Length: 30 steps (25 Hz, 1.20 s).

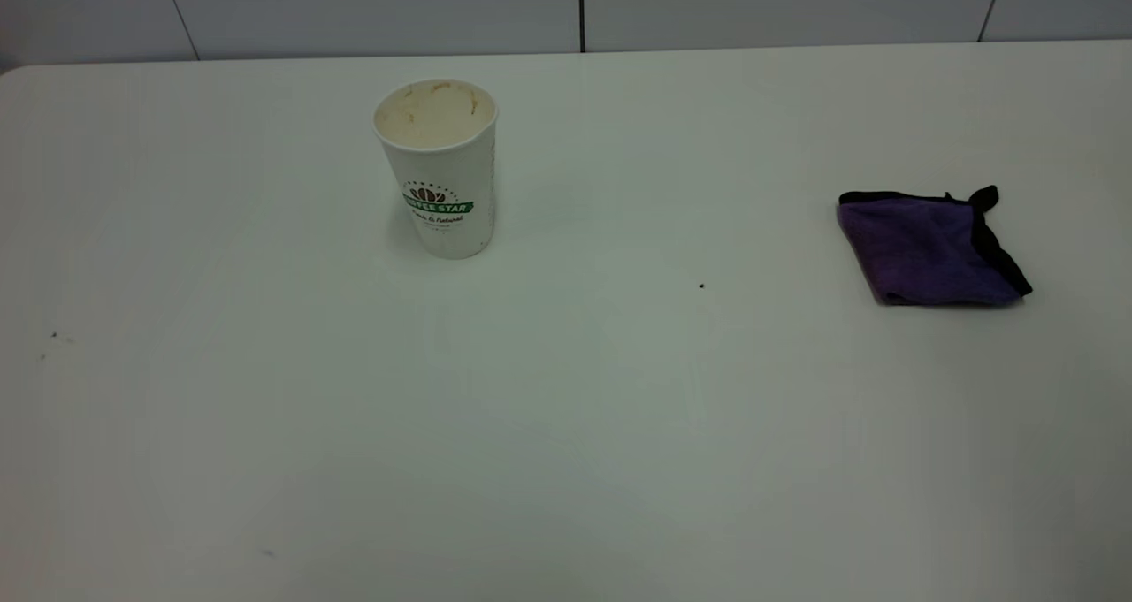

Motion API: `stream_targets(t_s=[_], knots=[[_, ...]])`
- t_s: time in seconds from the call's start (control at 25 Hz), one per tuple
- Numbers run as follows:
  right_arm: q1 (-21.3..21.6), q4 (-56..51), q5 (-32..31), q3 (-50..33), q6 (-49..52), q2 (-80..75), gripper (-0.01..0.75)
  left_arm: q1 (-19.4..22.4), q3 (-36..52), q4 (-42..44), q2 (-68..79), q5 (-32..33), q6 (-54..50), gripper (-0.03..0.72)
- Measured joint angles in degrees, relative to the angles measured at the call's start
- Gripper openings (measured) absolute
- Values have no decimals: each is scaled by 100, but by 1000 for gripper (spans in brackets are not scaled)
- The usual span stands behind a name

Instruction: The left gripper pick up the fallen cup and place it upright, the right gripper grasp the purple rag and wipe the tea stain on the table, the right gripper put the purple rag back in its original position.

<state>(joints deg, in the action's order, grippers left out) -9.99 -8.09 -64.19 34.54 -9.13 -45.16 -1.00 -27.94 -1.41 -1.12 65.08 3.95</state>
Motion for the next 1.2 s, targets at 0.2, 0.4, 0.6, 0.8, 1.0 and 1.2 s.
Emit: stream_targets(t_s=[0.2,0.4,0.6,0.8,1.0,1.2], knots=[[0,0,21,-669,42,1287,444,0,0,0,0,0,0,470],[0,80,53,-710,142,2618,444,0,0,0,0,0,0,470],[0,485,40,-722,555,3464,444,0,0,0,0,0,0,470],[0,643,23,-722,711,3907,444,0,0,-5,0,0,0,470],[0,643,16,-722,729,4020,444,0,0,-5,0,0,0,470],[61,643,16,-722,729,4089,444,0,0,-5,0,0,-12,470]])
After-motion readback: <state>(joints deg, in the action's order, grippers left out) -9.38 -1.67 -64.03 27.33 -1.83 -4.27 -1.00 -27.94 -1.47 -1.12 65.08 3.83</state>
